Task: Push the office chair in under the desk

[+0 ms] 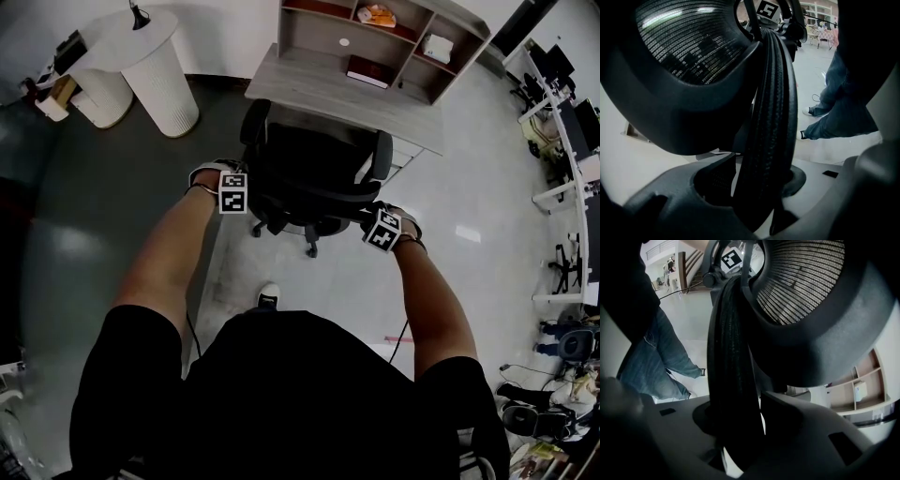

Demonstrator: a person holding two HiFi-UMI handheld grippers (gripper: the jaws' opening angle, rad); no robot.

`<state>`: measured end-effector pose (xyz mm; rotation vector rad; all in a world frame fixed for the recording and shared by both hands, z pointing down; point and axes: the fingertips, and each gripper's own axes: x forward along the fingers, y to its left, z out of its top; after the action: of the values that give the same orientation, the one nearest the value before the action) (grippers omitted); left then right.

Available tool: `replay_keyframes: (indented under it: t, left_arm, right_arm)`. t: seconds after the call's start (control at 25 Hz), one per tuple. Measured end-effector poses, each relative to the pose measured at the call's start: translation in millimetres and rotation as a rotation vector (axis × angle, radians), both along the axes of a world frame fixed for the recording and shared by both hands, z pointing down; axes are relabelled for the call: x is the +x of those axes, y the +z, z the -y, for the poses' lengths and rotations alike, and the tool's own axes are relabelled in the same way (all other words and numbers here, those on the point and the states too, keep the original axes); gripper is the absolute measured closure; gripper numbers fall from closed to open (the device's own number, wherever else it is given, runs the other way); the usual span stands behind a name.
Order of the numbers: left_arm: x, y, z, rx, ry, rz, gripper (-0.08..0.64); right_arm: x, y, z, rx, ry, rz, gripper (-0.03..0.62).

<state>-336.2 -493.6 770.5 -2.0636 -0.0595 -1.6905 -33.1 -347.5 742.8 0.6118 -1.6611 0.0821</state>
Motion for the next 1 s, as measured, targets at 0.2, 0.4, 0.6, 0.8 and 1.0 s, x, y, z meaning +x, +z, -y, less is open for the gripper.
replay_keyframes:
  t: [0.2, 0.4, 0.6, 0.8, 1.0]
  left_arm:
    - [3.4, -2.5, 4.7, -0.003, 0.016, -0.020, 0.368]
    - [3.5, -1.5, 5.1, 0.004, 0.016, -0.031, 0.368]
    - [4.2, -2.1, 1.4, -0.002, -0.010, -0.041, 0.356]
    - [1.2, -3.4, 1.0, -0.016, -0.059, -0.038, 0.315]
    - [-4.0, -5.8, 2.5, 0.003, -0.101, -0.040, 0.270]
  right_arm:
    - [0.0, -2.5, 5.5, 0.012, 0.003, 0.010, 0.414]
    - [-0.6, -0.1, 5.4, 0.012, 0.004, 0.006, 0.414]
    - [0.5, -1.5, 4.2, 0.023, 0.008, 0.003, 0.411]
    - [0.2, -5.4, 6.8, 0.050, 0.045, -0.001, 0.386]
    - [4.4, -14.5, 9.3, 0.111, 0.117, 0.007, 0.356]
